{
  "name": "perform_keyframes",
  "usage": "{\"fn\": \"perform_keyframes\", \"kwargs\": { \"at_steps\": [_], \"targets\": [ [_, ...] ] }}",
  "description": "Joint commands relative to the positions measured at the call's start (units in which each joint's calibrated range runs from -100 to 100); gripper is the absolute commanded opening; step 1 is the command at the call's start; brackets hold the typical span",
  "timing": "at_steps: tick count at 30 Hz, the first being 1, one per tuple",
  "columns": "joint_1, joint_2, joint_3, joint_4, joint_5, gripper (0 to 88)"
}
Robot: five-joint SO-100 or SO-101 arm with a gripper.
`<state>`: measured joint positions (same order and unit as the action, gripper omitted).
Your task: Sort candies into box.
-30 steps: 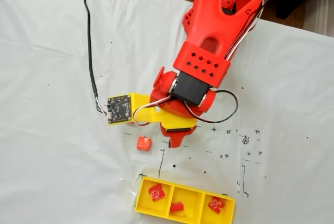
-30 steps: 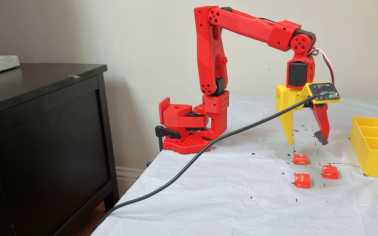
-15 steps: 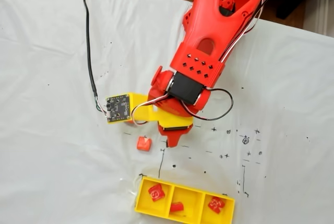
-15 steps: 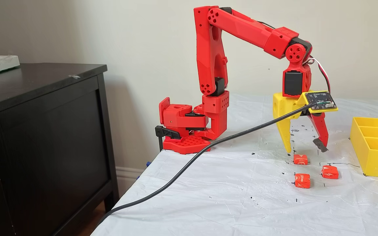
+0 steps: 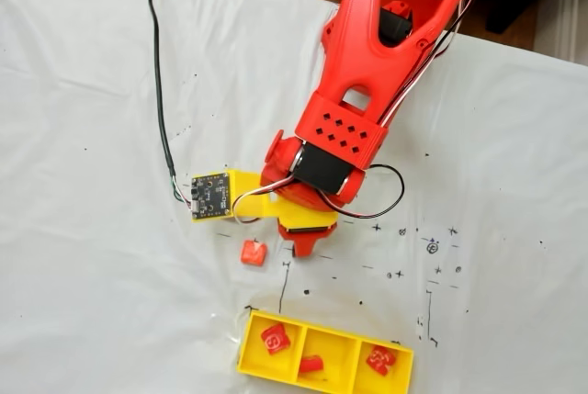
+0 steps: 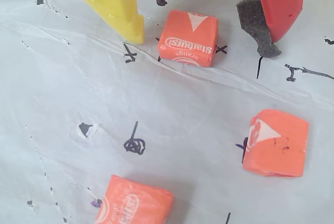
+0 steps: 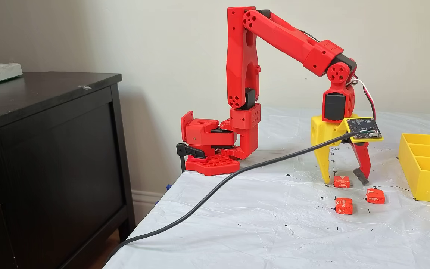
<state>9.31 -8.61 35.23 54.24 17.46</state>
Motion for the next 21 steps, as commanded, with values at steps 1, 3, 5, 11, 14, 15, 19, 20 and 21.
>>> {"fn": "perform_keyframes", "kwargs": {
  "at_steps": [1, 3, 5, 11, 14, 15, 19, 20, 21],
  "targets": [
    [-0.52, 0.05, -0.32, -0.33, -0.24, 28.2],
    [-0.70, 0.30, -0.14, -0.49, -0.34, 27.8],
    [-0.79, 0.55, -0.14, -0.66, -0.34, 27.1],
    [-0.97, 1.49, -0.59, -0.90, -0.49, 15.8],
    [-0.88, 1.57, -1.50, -0.25, -0.93, 5.5],
    [-0.79, 1.40, -1.68, -0.17, -0.98, 4.8],
    [-0.52, -0.46, -2.32, 0.49, -1.07, 2.8],
    [-0.52, -1.31, -2.32, 0.57, -1.07, 2.3],
    [-0.61, -2.41, -2.23, 0.49, -1.12, 1.9]
  ]
}}
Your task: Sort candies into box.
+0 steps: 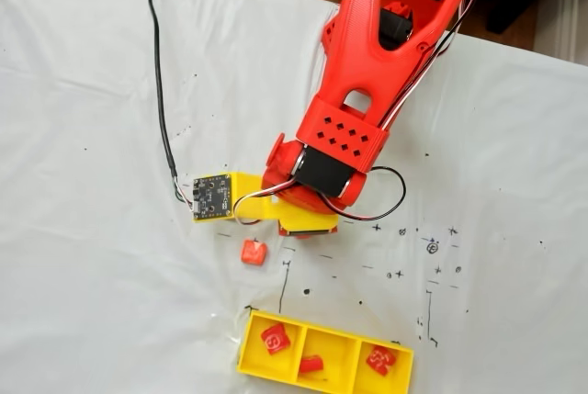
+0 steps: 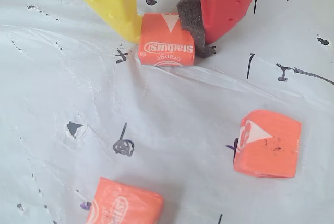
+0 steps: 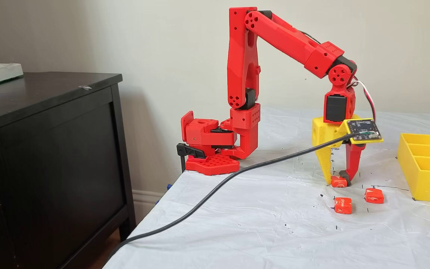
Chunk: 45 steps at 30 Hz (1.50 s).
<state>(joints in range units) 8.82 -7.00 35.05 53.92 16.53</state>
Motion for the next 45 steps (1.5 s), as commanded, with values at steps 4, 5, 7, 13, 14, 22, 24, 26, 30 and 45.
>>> {"fn": "perform_keyframes", "kwargs": {
  "at_steps": [4, 5, 7, 13, 14, 22, 24, 26, 30, 45],
  "targets": [
    [-1.21, -9.45, -2.42, 1.79, -0.68, 1.5],
    [-1.57, -11.07, -2.78, 2.28, -0.93, 1.3],
    [-2.66, -13.86, -4.24, 3.67, -1.32, 0.7],
    [-7.10, -17.26, -13.53, 8.99, -4.25, 0.2],
    [-7.73, -17.26, -14.07, 9.32, -4.49, 0.2],
    [-10.99, -15.99, -23.17, 11.77, -6.94, 0.2],
    [-11.81, -15.31, -25.81, 12.26, -7.81, 0.2],
    [-13.53, -14.80, -29.46, 12.67, -9.33, 0.2],
    [-16.15, -13.27, -33.73, 12.43, -11.38, 0.2],
    [-21.41, -2.08, -37.38, -1.82, -15.48, 0.2]
  ]
}}
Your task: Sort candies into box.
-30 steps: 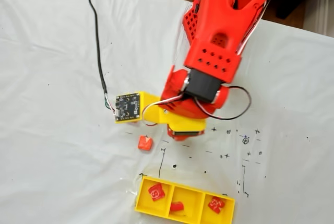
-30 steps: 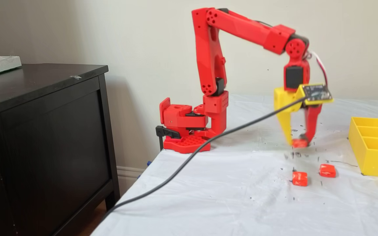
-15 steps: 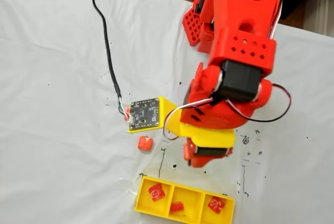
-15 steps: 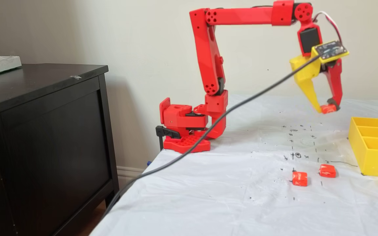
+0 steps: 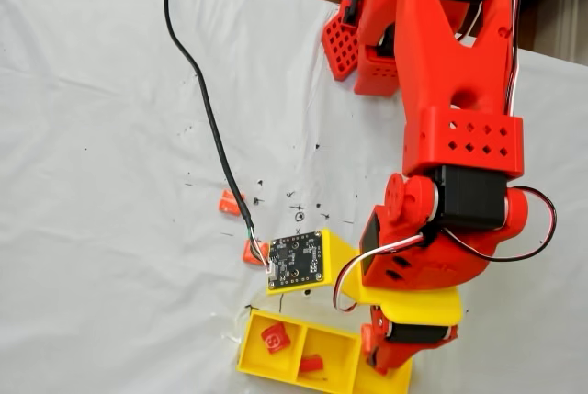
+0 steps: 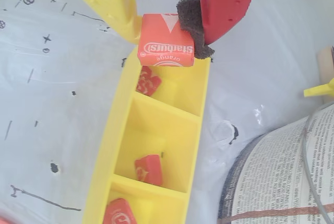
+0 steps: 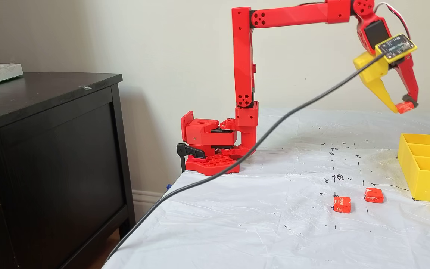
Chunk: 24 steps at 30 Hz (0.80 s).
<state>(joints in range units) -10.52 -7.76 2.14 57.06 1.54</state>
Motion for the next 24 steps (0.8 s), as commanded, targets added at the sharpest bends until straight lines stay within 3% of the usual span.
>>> {"fn": "perform_keyframes", "kwargs": {
  "at_steps": [1, 24],
  "targets": [
    [-2.16, -1.23, -4.28, -5.28, -0.63, 0.2],
    [-4.96, 4.12, 1.54, -12.32, -1.03, 0.2]
  ]
}}
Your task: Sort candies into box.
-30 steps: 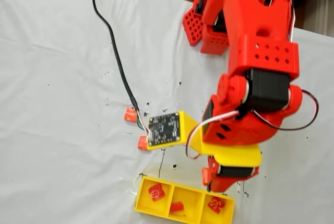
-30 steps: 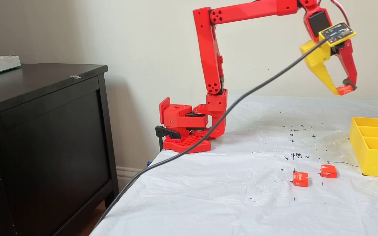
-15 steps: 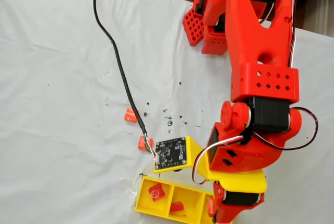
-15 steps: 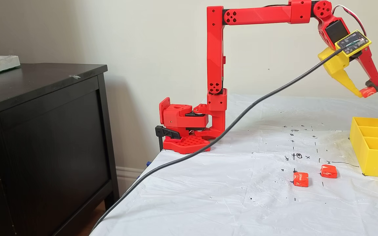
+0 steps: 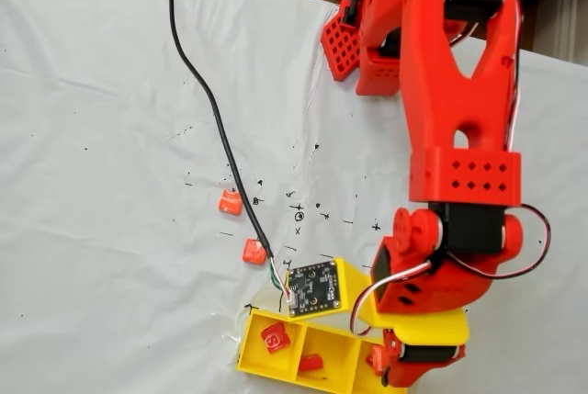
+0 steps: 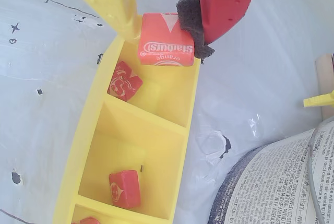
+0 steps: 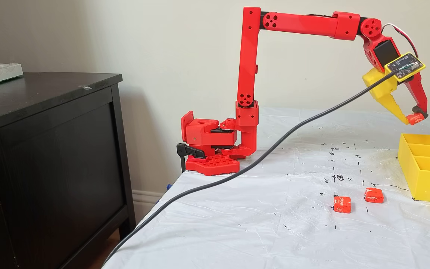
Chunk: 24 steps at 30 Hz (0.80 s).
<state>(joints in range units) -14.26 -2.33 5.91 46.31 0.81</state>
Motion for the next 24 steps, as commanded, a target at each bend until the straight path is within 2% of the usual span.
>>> {"fn": "perform_keyframes", "kwargs": {
  "at_steps": [1, 11, 16, 20, 24],
  "targets": [
    [-1.23, -1.14, -2.22, -1.82, -0.29, 0.2],
    [-1.05, 0.13, -2.31, -2.64, -0.44, 1.8],
    [-0.95, 0.47, -2.31, -2.39, -0.44, 23.6],
    [-0.95, 0.64, -2.40, -2.06, -0.68, 36.5],
    [-0.86, 0.64, -2.49, -1.65, -0.93, 41.4]
  ]
}}
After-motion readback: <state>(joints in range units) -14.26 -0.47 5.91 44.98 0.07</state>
